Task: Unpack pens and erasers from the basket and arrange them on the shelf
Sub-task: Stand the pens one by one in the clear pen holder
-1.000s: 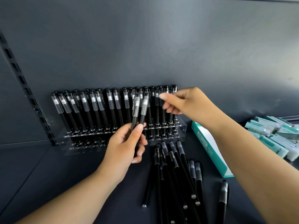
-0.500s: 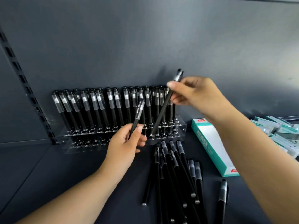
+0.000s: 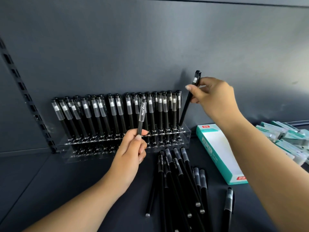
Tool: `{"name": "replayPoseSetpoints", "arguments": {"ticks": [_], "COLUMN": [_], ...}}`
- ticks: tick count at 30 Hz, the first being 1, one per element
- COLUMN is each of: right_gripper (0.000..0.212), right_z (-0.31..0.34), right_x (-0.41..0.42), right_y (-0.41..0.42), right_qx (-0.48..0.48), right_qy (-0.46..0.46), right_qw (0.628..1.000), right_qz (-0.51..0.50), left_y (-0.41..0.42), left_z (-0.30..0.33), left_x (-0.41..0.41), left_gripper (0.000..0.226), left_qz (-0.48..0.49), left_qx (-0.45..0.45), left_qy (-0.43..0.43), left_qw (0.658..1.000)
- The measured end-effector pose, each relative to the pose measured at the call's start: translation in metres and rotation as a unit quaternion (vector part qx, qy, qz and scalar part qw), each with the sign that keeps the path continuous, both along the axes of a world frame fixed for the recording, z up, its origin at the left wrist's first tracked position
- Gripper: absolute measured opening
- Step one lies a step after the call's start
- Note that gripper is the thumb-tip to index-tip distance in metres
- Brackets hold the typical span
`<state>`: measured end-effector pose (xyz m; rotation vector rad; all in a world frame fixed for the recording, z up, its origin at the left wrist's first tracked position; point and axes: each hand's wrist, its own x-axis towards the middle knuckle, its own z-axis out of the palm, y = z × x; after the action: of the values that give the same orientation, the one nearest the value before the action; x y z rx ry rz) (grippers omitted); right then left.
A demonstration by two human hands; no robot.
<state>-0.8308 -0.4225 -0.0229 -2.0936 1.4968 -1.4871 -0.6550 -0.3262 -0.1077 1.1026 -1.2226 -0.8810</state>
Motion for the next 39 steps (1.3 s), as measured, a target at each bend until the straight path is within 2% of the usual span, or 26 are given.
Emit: {"name": "replayPoseSetpoints", "arguments": {"ticks": [4,7,14,20,26,31,36,39], "right_gripper": [0.028,0.028,0.036,0.038,0.038,0.024,0.012,0.025], "right_z": [-0.007,-0.015,-0.030,-0.025,-0.012,0.007,0.029,0.035], "right_x": [0.002,0.007,0.010,0.008,0.007,0.050,0.101,0.129], "right_y": [-0.003,-0.003,-0.004,0.006,0.034,0.075,0.110,0.121], "right_qx": [-0.001,0.031,0.067,0.110,0.077,0.062,0.043,0.041], "right_qy": [0.036,0.071,0.093,0.098,0.097,0.029,-0.046,-0.041], "right_qw": [0.999,0.997,0.993,0.989,0.990,0.997,0.987,0.982], "right_qz": [0.001,0.015,0.023,0.007,-0.060,0.043,0.150,0.178], "left_y": [-0.001,-0.001,-0.006,-0.007,0.001,0.013,0.043,0.059], "left_z": [-0.005,-0.006,-0.005,-0.003,0.004,0.028,0.044,0.048], "left_x": [0.001,0.003,0.005,0.005,0.003,0.009,0.035,0.057], "left_gripper": [0.027,0.027,0.025,0.010,0.017,0.017,0.013,0.015], "left_qz": [-0.005,0.000,0.000,0.022,0.033,0.064,0.046,0.041], "left_qx": [-0.017,-0.028,-0.003,0.012,-0.009,-0.035,-0.092,-0.107], "left_qy": [-0.036,-0.059,0.033,0.052,0.038,0.085,0.034,-0.008], "left_qw": [0.999,0.998,0.999,0.998,0.999,0.994,0.994,0.993]}}
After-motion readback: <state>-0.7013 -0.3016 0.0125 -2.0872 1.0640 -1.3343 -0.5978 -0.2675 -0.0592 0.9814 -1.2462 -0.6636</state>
